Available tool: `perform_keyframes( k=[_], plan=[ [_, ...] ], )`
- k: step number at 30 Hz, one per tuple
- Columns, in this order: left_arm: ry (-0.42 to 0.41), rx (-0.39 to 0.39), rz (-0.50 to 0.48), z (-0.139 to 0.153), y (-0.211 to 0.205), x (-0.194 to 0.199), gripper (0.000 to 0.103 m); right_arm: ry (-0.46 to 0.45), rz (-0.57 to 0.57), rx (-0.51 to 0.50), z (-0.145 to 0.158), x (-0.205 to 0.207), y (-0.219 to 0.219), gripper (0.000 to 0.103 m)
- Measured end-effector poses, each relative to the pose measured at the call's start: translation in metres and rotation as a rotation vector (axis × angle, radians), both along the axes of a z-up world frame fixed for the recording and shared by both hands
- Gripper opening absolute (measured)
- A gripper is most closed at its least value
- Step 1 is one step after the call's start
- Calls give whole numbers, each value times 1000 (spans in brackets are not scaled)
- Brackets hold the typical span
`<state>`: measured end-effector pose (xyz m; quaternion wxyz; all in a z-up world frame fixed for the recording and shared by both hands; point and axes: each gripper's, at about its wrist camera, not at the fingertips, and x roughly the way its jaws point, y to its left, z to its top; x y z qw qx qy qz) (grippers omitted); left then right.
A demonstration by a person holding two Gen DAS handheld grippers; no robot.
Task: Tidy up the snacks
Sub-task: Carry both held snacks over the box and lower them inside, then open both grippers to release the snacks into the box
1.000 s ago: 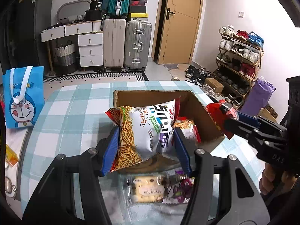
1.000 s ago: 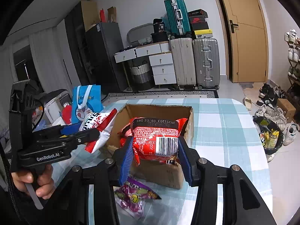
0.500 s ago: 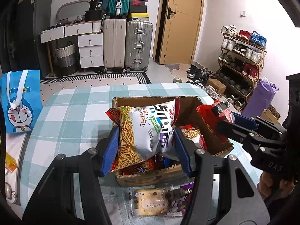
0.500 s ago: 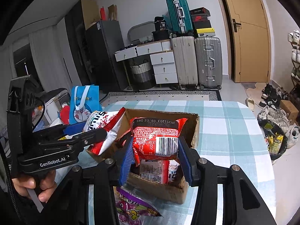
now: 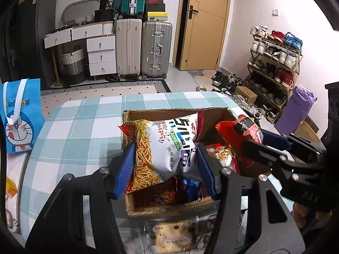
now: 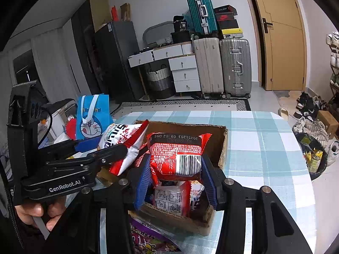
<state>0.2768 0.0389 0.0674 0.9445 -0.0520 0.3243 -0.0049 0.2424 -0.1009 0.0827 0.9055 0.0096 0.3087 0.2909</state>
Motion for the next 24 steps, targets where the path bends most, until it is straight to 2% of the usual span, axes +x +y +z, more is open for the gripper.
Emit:
perform_keyframes(
  k=[15,21,24],
  plan=[
    [15,44,-7,-19,-9,32,55,27,-10,-21,-14,22,10,46],
    [34,22,-20,-19,-7,32,59,8,-14,-41,-13,17,6,46],
    [58,9,-32,-18,-6,27,69,-6,-20,-38,-9,10,2,50]
  ],
)
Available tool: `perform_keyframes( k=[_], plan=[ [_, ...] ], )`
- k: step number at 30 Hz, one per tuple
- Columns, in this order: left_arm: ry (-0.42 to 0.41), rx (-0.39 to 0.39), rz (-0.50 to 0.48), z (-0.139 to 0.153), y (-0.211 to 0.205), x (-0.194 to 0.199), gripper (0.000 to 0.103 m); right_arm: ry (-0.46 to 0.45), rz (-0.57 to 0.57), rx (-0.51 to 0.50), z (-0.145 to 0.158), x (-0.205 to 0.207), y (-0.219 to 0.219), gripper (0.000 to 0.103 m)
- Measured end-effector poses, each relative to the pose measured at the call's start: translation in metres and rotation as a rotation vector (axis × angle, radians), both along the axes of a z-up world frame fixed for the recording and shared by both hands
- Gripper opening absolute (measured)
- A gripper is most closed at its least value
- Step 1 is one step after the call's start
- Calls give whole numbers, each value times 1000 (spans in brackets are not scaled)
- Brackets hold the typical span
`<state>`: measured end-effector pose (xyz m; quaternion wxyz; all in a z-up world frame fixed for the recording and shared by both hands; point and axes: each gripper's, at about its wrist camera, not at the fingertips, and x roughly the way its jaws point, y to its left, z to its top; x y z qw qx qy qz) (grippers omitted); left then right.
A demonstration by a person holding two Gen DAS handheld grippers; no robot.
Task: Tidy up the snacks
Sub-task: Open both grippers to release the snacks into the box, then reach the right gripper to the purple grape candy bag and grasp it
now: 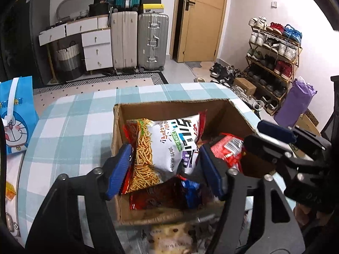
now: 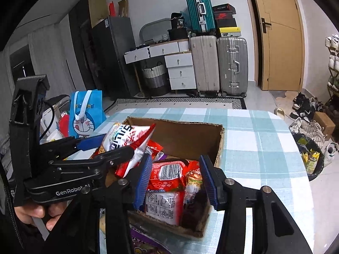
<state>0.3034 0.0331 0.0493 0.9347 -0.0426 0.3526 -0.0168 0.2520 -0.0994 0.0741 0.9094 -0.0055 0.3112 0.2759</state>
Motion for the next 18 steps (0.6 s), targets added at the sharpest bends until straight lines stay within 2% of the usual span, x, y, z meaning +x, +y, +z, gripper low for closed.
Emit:
perform_keyframes(
  k=[1,3,5,8,10,11,18],
  plan=[
    [4,4,-1,0,-1,-4,75,-5,-4,-2,1,-2,-2,51],
    [1,21,6,3,-1,-13,81,-14,-17,-15,4,-7,-6,58],
    [-10,31,8,7,-1,-24,84,-12,-29,-12,5,-11,-13,80],
    [-19,33,13,12,1,-42,91,-12,-51,10,6,-20,-24,91],
    [-36,40,20,15,2,-55,103,-5,-60,19,5,-27,-31,97],
    [-43,41,22,17,3,-61,103,-1,-59,21,3,-30,-33,102],
    [-37,19,57,15,15,-98,103,50,-62,15,-11,-51,-43,102]
  ],
)
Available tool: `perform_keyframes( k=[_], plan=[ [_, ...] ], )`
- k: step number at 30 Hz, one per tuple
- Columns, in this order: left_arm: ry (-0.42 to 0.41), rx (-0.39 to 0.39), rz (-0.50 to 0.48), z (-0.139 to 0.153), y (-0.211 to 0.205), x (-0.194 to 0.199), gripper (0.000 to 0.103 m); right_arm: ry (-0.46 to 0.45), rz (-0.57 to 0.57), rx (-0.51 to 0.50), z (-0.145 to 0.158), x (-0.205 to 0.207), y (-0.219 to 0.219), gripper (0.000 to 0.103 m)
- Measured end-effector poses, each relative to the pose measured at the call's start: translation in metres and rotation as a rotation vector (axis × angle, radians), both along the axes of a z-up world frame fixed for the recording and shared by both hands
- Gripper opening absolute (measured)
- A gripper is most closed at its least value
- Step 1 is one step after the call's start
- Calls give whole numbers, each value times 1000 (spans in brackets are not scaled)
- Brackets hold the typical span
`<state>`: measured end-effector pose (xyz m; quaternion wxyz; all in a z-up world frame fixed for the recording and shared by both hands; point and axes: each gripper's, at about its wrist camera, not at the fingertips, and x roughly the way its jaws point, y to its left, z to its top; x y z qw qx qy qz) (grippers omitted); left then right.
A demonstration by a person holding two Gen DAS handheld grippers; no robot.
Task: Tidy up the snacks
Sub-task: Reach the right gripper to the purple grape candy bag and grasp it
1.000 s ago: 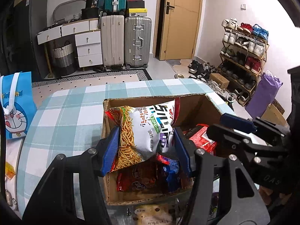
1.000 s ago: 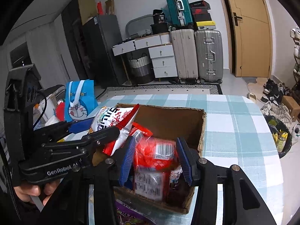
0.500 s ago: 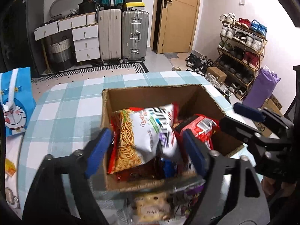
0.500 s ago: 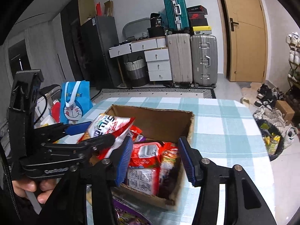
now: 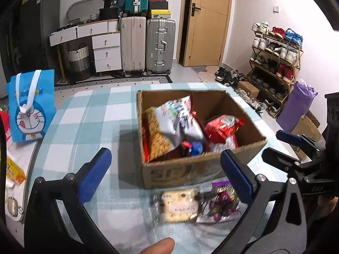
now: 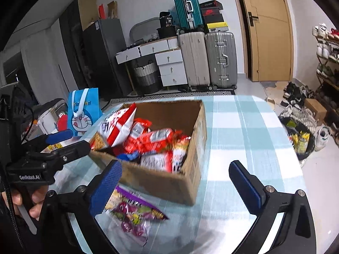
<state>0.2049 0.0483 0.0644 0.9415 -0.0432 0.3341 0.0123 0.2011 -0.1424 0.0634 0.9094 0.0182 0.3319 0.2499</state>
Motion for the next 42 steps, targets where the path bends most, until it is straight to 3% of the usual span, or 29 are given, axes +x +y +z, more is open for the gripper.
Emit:
perform_keyframes(
  k=[15,32,42],
  plan=[
    [60,-12,44,-42,12,-34,103,106,16,-44,-32,-27,12,102],
    [153,-49,58,-86,22,-33,103,276,89,-22,-73,-24,38,102],
    [184,-47,55,-100,25,-27,103,288,60,-38,-76,-12,45,102]
  ],
)
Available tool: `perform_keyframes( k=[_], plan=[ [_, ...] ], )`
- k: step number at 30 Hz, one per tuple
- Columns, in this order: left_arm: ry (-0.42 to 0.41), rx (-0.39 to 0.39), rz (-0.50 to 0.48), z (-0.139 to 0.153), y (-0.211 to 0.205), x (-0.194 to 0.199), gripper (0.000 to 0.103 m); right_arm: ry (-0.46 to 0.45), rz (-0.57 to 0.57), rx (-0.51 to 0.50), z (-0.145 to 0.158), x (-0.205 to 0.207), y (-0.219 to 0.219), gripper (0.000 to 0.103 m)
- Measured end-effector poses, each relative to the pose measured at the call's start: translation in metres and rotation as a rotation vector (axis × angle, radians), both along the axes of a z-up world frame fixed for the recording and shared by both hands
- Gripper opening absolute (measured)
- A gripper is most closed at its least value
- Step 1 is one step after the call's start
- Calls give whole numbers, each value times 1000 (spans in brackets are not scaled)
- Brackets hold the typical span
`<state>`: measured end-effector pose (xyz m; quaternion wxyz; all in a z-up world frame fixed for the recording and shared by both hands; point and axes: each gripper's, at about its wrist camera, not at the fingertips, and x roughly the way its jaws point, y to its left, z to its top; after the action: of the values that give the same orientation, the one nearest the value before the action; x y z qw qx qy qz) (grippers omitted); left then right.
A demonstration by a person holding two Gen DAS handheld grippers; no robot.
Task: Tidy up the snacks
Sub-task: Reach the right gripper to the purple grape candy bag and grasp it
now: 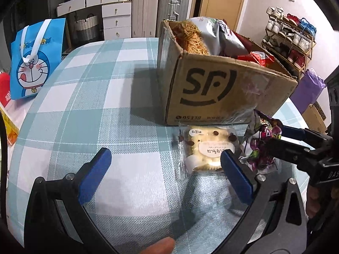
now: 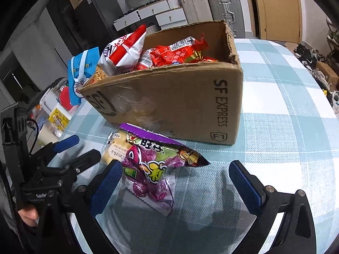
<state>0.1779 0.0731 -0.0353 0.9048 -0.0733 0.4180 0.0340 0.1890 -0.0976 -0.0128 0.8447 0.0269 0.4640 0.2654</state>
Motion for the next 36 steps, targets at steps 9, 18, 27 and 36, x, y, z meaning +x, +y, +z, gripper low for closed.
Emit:
perform_keyframes(
  k=[9,18,27,36],
  plan=[
    [8,-17,8,-5,6,2,103,66,25,79,-9,4,16,96],
    [-2,-23,23,-3,11,3,103,70,15,127,-15,7,22,78],
    [5,-24,3,-1,3,4,103,66,27,157,-16,6,19,56],
    [39,-24,-34,-8,-20,12,103,8,14,110,-6,-11,-2,55]
  ],
)
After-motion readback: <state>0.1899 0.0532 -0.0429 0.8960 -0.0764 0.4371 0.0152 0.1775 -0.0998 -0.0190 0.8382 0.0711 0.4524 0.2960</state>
